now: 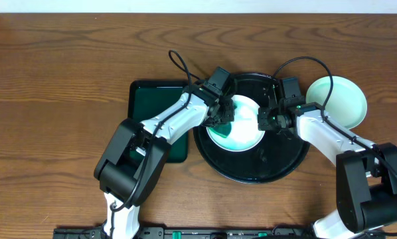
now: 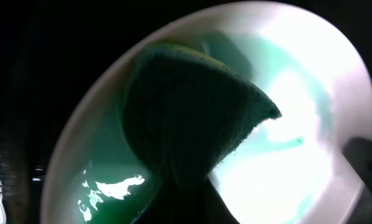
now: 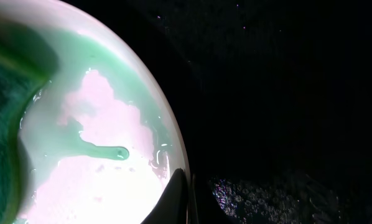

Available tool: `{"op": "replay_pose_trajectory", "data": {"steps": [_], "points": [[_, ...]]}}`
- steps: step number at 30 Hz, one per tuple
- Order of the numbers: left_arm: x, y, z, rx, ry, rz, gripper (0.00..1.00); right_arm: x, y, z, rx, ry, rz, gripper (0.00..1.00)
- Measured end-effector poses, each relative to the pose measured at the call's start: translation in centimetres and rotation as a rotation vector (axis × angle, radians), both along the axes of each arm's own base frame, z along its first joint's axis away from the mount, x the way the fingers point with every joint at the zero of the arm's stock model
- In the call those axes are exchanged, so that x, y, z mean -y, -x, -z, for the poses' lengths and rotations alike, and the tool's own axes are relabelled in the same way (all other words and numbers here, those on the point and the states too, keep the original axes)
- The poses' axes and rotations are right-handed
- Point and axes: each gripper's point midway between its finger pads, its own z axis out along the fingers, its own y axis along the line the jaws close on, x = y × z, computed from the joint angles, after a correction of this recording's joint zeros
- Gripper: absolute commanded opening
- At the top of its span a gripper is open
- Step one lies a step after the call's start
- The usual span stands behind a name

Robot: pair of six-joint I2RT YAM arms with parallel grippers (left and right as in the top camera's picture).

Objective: Clean dirty plates on tray and stack at the side

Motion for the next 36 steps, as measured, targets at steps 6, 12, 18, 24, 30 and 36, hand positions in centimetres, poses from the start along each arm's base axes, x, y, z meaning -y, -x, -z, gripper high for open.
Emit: {"op": "replay_pose_trajectory", "data": {"steps": [6,12,18,24,30,36], "points": [[2.1,1.8,-0.5,-0.103,0.134,0.046,0.07,0.0,0.0,0.0,0.001,0.0,0.0,0.01],[3.6,3.1,-1.7,-0.14,0.207,0.088,0.07,0.0,0.0,0.0,0.001,0.0,0.0,0.01],[3.6,2.4,-8.0,0.014,0.25,0.091,0.07,0.0,0.0,0.0,0.001,0.0,0.0,0.01],[1.0,0.7,-13.5,0.219,0.189,0.016,0.07,0.0,0.0,0.0,0.001,0.0,0.0,0.01],[-0.9,-0.4,-11.3,0.236,0.057,-0.044,0.07,0.0,0.0,0.0,0.001,0.0,0.0,0.01],[-1.3,-0.7,-6.9,0.172,-0.029,-0.053,0.08,0.0,0.0,0.0,0.002,0.0,0.0,0.01]]}}
